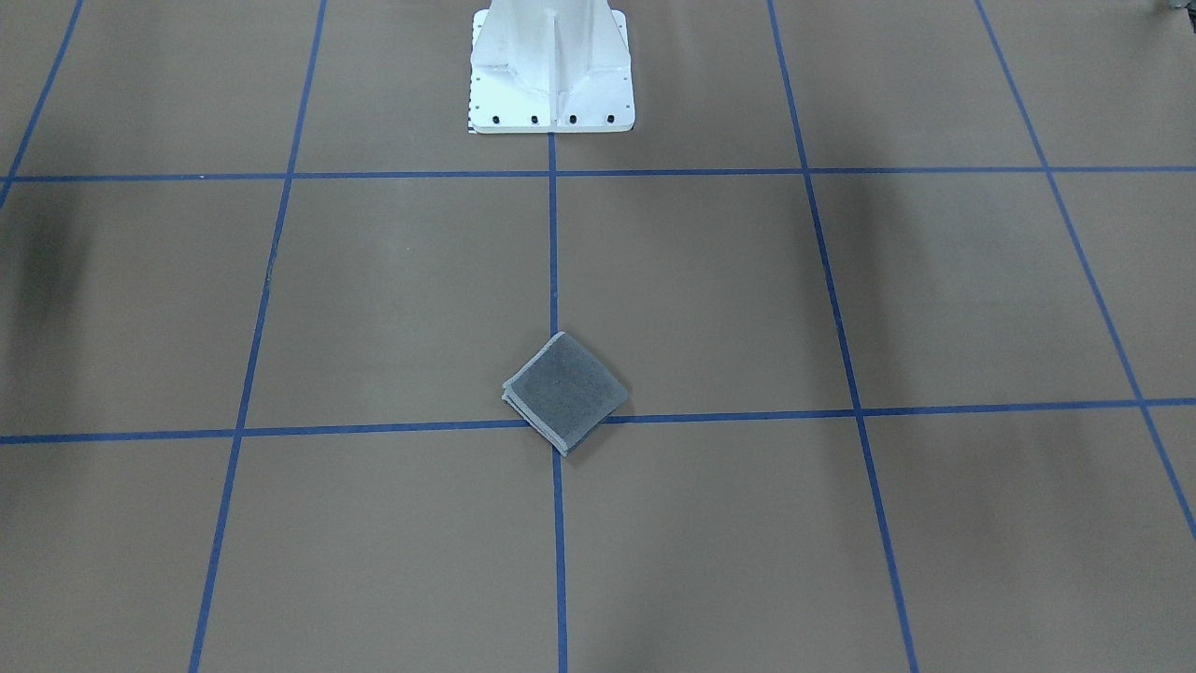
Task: Fold towel twice with both arms
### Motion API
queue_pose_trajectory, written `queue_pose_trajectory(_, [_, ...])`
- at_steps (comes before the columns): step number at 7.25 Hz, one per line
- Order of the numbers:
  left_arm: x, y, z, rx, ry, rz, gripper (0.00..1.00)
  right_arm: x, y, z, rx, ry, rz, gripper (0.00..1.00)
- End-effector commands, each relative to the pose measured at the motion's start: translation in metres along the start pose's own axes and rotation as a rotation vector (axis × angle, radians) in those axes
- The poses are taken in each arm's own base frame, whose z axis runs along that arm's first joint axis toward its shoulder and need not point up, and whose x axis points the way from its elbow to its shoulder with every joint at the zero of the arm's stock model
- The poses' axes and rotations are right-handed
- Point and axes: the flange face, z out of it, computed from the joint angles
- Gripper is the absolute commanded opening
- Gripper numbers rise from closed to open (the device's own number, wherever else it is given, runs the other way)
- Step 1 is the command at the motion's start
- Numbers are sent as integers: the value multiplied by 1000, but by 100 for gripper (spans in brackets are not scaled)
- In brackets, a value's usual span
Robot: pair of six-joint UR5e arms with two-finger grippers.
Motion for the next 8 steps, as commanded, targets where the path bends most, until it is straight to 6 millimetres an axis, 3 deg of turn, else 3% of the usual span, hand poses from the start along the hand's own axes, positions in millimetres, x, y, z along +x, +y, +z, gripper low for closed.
queue_pose_trajectory(1, [-1, 2, 5, -15, 41, -14, 100, 2, 1, 2, -3, 2, 2, 100])
queue_pose_trajectory(3, [-2, 1, 5, -14, 38, -12, 100, 4, 4, 5, -4, 9, 1, 100])
queue_pose_trajectory(4, [0, 1, 4, -12, 40, -12, 100, 1, 5, 17, -26, 14, -5, 100])
queue_pose_trajectory(8, [-2, 1, 6, -13, 38, -14, 100, 9, 10, 23, -38, 16, 12, 100])
